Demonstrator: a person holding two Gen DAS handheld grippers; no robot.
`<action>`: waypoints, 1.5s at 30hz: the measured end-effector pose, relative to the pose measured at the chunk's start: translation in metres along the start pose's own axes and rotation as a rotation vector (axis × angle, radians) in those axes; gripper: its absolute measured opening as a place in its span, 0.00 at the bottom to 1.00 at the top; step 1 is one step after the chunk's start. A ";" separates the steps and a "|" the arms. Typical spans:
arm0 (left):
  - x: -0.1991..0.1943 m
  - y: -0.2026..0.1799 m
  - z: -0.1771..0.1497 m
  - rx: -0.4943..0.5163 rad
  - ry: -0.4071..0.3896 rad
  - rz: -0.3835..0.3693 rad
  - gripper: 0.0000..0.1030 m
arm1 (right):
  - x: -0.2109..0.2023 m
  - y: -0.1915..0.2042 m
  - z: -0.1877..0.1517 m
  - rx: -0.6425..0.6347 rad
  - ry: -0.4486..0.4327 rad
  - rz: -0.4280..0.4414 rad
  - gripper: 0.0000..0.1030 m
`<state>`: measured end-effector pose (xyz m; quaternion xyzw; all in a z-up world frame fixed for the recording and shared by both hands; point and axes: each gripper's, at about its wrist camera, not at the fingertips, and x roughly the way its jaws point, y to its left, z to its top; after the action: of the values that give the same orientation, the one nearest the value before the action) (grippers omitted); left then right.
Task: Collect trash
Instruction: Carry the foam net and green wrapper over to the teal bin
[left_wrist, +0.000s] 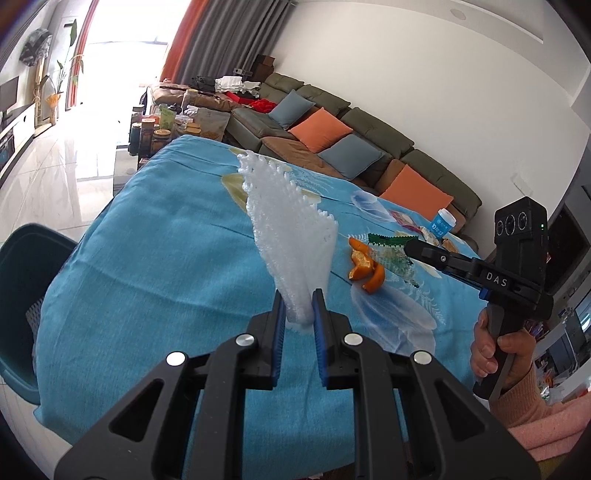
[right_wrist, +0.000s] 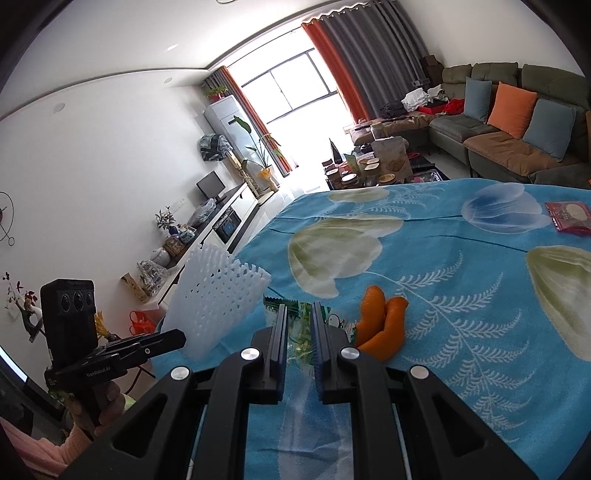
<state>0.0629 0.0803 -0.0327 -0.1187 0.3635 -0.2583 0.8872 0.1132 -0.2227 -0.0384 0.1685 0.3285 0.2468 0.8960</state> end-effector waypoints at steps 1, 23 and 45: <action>-0.002 0.001 -0.002 -0.003 0.000 0.005 0.15 | 0.002 0.001 -0.001 0.000 0.004 0.005 0.10; -0.027 0.026 -0.025 -0.072 -0.028 0.075 0.14 | 0.032 0.036 -0.010 -0.024 0.075 0.101 0.10; -0.061 0.055 -0.029 -0.124 -0.083 0.144 0.15 | 0.070 0.072 -0.005 -0.052 0.139 0.187 0.10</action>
<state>0.0260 0.1588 -0.0400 -0.1572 0.3493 -0.1657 0.9088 0.1322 -0.1242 -0.0444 0.1578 0.3661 0.3489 0.8482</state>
